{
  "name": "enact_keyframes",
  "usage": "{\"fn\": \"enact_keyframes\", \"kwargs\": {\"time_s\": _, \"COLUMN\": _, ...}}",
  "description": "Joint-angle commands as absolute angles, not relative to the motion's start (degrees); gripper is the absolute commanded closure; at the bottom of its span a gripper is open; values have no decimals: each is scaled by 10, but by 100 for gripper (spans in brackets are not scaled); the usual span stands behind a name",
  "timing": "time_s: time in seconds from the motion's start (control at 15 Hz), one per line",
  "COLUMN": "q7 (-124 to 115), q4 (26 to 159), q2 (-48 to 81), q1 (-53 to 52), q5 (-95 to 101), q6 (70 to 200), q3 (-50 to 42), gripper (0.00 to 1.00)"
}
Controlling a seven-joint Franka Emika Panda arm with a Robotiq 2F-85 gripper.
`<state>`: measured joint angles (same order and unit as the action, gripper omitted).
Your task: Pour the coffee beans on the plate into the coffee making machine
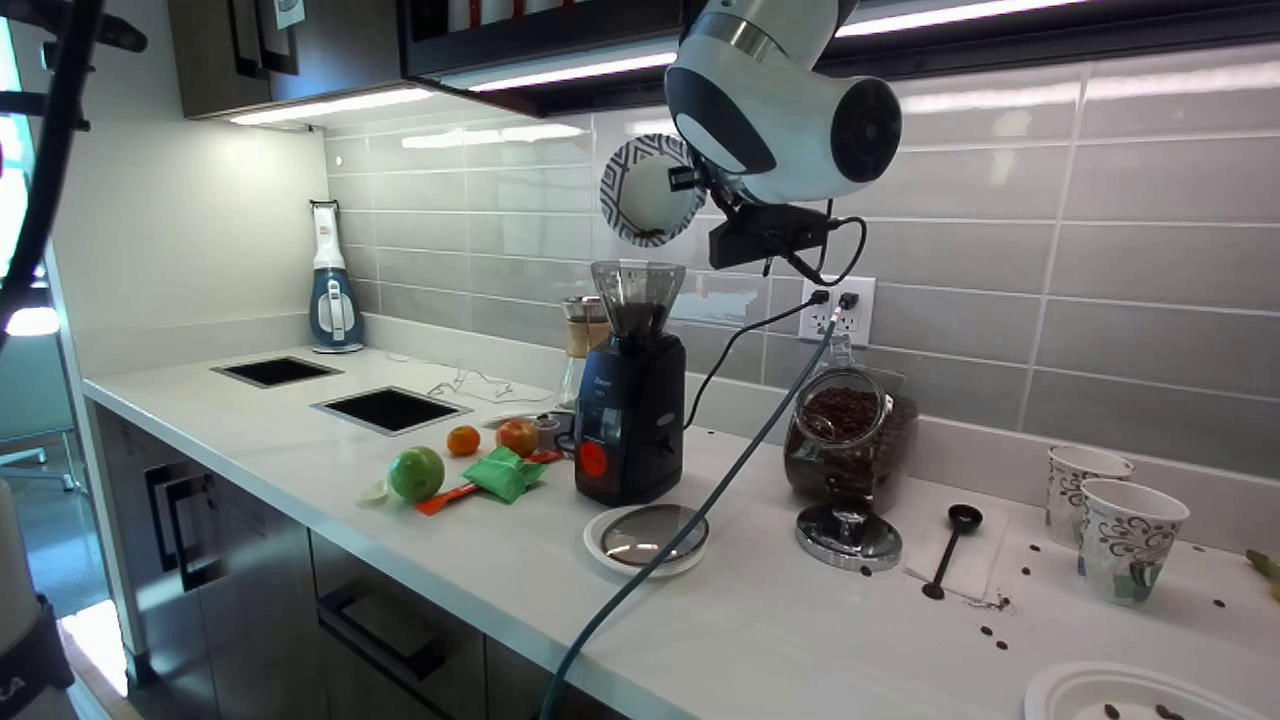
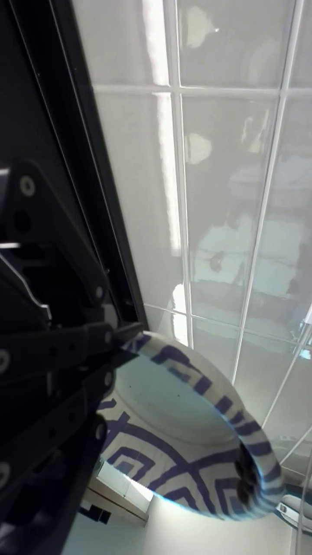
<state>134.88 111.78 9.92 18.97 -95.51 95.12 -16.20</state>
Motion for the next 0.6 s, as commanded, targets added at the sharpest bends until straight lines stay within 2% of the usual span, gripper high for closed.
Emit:
{"fn": "enact_keyframes", "kwargs": {"time_s": 0.0, "q7": 1381, "q4": 1123, "q2": 106, "q1": 191, "q5": -974, "q6": 925, "q3": -165, "gripper": 99}}
{"fn": "enact_keyframes", "kwargs": {"time_s": 0.53, "q7": 1428, "q4": 1133, "q2": 99, "q1": 194, "q5": -980, "q6": 900, "q3": -168, "gripper": 99}}
